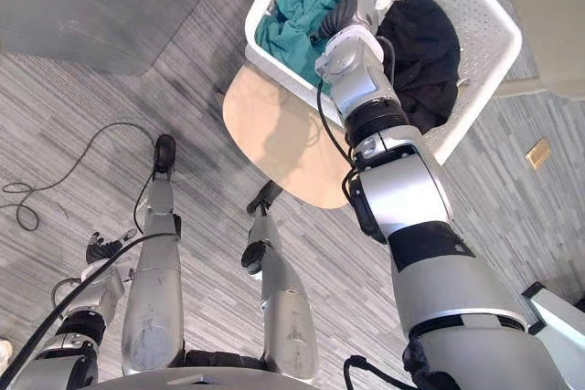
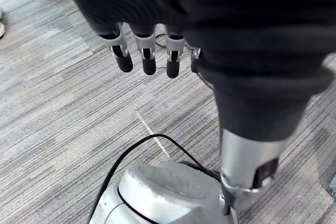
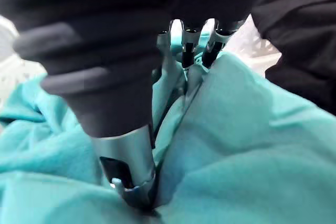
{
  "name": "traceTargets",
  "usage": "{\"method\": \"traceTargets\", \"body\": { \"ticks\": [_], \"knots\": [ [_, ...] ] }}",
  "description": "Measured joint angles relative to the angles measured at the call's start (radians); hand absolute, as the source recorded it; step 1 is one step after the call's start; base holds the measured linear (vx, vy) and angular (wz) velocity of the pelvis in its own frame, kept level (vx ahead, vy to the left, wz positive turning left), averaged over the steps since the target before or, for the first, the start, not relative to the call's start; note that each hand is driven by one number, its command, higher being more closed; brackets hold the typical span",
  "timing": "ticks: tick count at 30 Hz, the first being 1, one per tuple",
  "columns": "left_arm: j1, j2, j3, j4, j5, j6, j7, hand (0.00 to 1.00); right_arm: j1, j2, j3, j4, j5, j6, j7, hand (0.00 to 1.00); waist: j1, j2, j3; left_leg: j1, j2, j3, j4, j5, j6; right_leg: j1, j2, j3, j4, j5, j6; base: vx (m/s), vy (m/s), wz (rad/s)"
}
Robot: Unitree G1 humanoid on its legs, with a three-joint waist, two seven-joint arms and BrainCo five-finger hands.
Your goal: Pick up the laundry basket with both hands and put the clothes into the washing machine.
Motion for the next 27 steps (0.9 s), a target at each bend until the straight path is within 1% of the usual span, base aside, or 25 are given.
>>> {"method": "traceTargets", "body": {
  "ticks": [3,4,8,9,14,19,27],
  "knots": [
    [0.000,-0.001,-0.010,-0.027,-0.017,-0.019,0.000,0.00,-0.009,-0.023,0.031,0.016,-0.002,-0.002,0.002,0.00,0.005,0.000,0.000,-0.017,0.000,-0.015,-0.006,0.006,-0.001,-0.008,0.002,-0.001,0.000,0.000,0.001,0.04,0.047,0.10],
    [0.000,-0.002,-0.015,-0.037,-0.021,-0.021,0.000,0.00,-0.018,-0.042,0.042,0.016,-0.009,-0.003,0.003,0.00,0.011,0.000,0.000,-0.032,0.000,-0.016,-0.006,0.009,-0.001,-0.023,0.002,0.000,0.000,0.000,0.001,0.03,0.052,-0.01],
    [0.000,-0.002,-0.013,-0.039,-0.029,-0.022,0.003,0.00,-0.025,-0.059,0.058,0.015,-0.009,-0.020,0.005,0.00,0.011,-0.001,0.000,-0.060,0.002,-0.017,0.000,0.012,0.001,-0.050,0.006,0.005,0.000,0.001,0.000,0.01,0.048,-0.06],
    [0.000,-0.002,-0.010,-0.039,-0.029,-0.023,0.004,0.00,-0.025,-0.061,0.062,0.015,-0.009,-0.025,0.006,1.00,0.011,-0.001,0.000,-0.064,0.002,-0.017,0.002,0.011,0.001,-0.053,0.006,0.006,0.000,0.001,0.001,0.02,0.052,-0.05],
    [0.000,-0.003,0.003,-0.038,-0.029,-0.023,0.009,0.00,-0.021,-0.062,0.073,0.014,-0.010,-0.033,0.020,1.00,0.011,-0.001,-0.001,-0.070,0.002,-0.015,0.012,0.005,0.009,-0.059,0.007,0.017,0.000,0.004,0.004,0.02,0.054,-0.04],
    [0.000,-0.003,0.003,-0.038,-0.029,-0.023,0.009,0.00,-0.014,-0.069,0.074,0.011,-0.011,-0.046,0.023,1.00,0.011,-0.002,-0.001,-0.084,0.002,-0.016,0.030,0.000,0.009,-0.065,0.007,0.020,0.000,0.004,0.010,0.02,0.066,-0.01],
    [0.000,-0.003,0.001,-0.050,-0.038,-0.023,0.009,0.00,-0.008,-0.069,0.070,0.007,0.005,-0.047,0.024,1.00,0.010,-0.002,-0.001,-0.084,0.002,-0.016,0.030,0.001,0.009,-0.064,0.007,0.020,0.000,0.009,0.006,0.03,0.050,0.00]
  ]
}}
